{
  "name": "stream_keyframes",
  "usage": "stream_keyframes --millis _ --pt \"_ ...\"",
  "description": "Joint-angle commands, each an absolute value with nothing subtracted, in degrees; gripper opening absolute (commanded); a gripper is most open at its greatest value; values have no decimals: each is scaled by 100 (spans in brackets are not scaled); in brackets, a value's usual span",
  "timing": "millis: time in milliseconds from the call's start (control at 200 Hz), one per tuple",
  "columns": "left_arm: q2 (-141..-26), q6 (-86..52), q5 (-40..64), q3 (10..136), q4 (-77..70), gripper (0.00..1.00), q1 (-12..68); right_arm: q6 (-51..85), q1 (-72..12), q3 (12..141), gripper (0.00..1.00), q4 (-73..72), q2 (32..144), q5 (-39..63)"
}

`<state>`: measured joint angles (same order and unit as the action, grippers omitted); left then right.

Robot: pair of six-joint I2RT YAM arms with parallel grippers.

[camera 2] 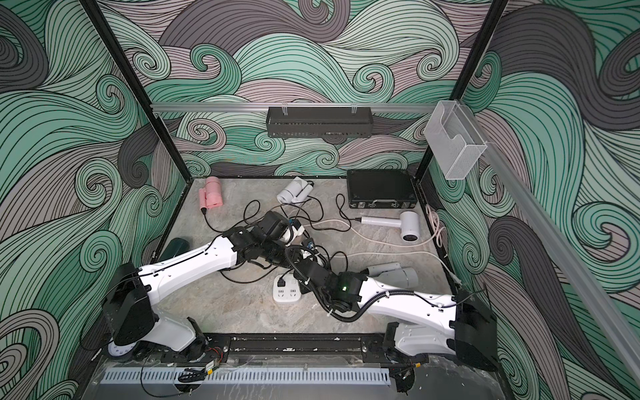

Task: Charge the blow dryers
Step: Adjust the plug.

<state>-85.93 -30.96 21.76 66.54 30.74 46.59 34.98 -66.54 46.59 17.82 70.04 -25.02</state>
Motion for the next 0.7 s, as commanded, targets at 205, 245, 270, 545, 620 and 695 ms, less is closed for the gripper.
stream_keyframes --millis 205,245,270,545,620,695 --pt "-8411 -3302 2285 6680 2937 0 4697 3726 -6505 4488 42 1327 6945 -2069" --pt "-8406 -3326 2315 6677 2914 0 4702 3727 -6504 4450 42 1340 6943 -2095" --pt "-8401 -3342 2342 6687 2904 0 4700 3735 -6504 4442 42 1364 6950 -2122" --pt "-8389 -3358 2522 6766 2994 0 4693 3690 -6504 4420 34 1596 7090 -2433" --pt "-8390 -3344 2522 6784 3057 0 4685 3687 -6505 4395 35 1617 7109 -2438" --pt "-8385 -3340 2544 6785 3096 0 4664 3713 -6511 4364 41 1649 7096 -2404"
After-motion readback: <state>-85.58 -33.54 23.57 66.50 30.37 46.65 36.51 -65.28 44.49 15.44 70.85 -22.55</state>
